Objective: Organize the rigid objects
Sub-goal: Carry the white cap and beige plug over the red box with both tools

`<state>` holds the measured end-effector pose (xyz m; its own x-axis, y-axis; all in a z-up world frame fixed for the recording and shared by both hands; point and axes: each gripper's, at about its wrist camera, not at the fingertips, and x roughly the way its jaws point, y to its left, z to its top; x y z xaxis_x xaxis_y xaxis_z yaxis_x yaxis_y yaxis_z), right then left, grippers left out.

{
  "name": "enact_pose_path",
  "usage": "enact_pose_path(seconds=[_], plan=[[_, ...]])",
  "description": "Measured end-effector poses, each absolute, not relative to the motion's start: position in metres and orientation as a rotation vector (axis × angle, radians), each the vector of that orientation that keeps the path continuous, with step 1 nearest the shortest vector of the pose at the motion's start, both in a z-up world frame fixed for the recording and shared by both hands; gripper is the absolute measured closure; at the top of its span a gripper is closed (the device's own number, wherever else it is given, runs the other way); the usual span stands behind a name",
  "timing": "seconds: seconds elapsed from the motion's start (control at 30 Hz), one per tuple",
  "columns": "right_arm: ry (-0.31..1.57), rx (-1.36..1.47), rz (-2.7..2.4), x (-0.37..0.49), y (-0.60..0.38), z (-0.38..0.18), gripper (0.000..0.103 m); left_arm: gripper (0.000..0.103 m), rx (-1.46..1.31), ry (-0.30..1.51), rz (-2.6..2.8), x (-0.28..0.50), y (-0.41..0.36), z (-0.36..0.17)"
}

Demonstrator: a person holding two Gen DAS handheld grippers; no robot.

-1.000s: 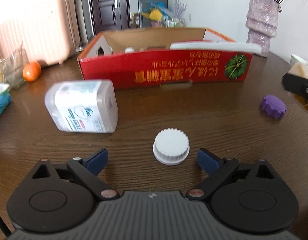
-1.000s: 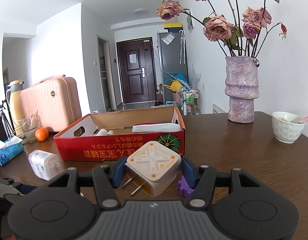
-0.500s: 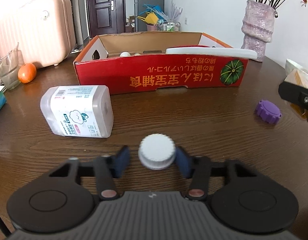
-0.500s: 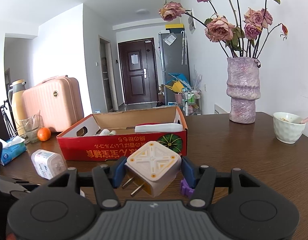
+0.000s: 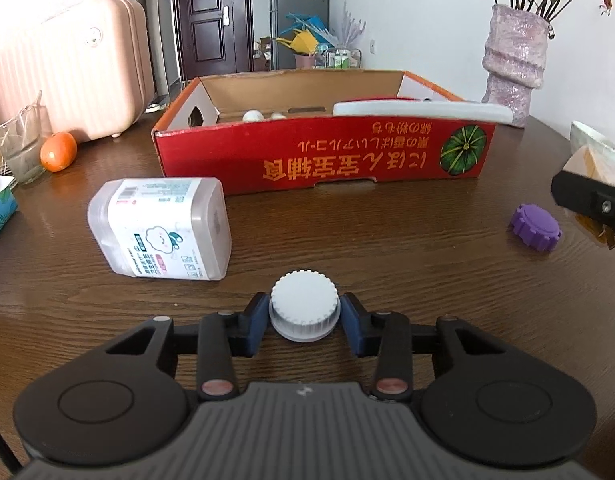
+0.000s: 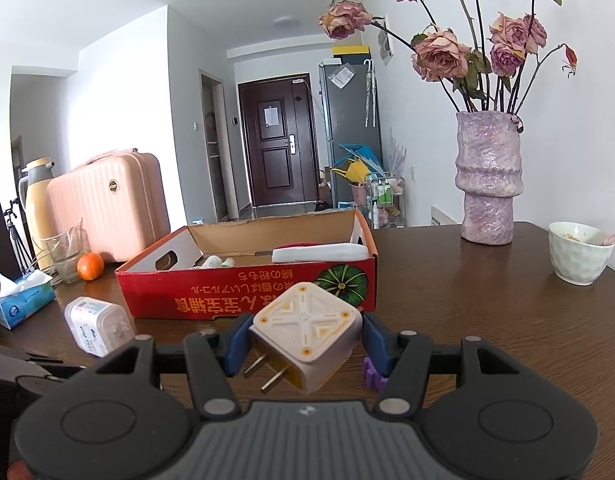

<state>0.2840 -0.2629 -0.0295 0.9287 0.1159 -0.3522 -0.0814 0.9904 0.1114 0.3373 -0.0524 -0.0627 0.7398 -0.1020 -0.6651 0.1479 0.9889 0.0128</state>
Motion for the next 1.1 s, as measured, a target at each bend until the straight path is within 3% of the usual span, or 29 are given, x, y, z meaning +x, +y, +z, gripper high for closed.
enact_pose_path(seconds=[1.1], plan=[[0.325, 0.148, 0.132, 0.262, -0.241, -0.014, 0.045, 0.063, -0.014, 0.463, -0.097, 0.278, -0.028, 0.005]])
